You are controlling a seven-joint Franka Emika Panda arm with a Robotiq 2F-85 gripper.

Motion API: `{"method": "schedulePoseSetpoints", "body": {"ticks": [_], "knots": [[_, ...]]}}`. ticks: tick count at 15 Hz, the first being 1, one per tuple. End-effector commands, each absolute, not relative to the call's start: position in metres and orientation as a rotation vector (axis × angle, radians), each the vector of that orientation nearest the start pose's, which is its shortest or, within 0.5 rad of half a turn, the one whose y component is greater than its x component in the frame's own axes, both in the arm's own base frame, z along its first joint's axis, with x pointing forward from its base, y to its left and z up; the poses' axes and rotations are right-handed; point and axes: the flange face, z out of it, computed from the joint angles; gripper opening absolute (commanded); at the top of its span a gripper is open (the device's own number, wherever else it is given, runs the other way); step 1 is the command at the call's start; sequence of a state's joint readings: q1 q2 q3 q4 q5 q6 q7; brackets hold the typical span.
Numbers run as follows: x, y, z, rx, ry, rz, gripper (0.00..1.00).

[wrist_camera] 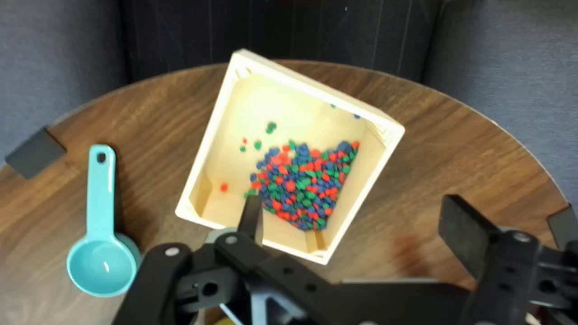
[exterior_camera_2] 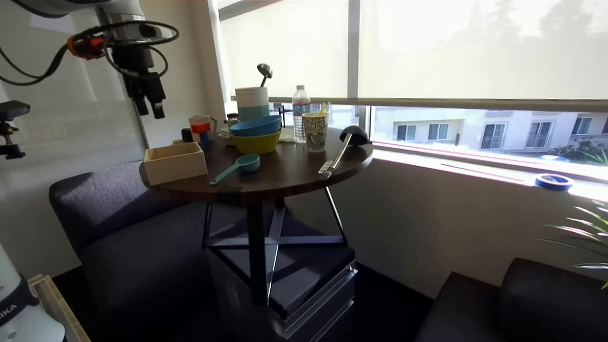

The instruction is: Rearrange the blocks

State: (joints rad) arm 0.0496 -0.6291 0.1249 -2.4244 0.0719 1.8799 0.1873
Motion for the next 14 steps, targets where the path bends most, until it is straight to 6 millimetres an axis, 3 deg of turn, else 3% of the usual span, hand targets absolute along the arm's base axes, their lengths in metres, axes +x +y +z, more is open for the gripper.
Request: {"method": "schedulePoseSetpoints", "body": {"ticks": [1,2,7,14], "knots": [[0.394,0.108,0.550,-3.091,-0.063,-0.409,1.00],[0.403,0.116,0.555,-3.080,-0.074,-0.517,1.00],[0.446,0.148,0.552,-2.965,-0.132,-0.650,1.00],[0.492,0.191,0.513,-2.955,-0.326,-0.640,1.00]]}}
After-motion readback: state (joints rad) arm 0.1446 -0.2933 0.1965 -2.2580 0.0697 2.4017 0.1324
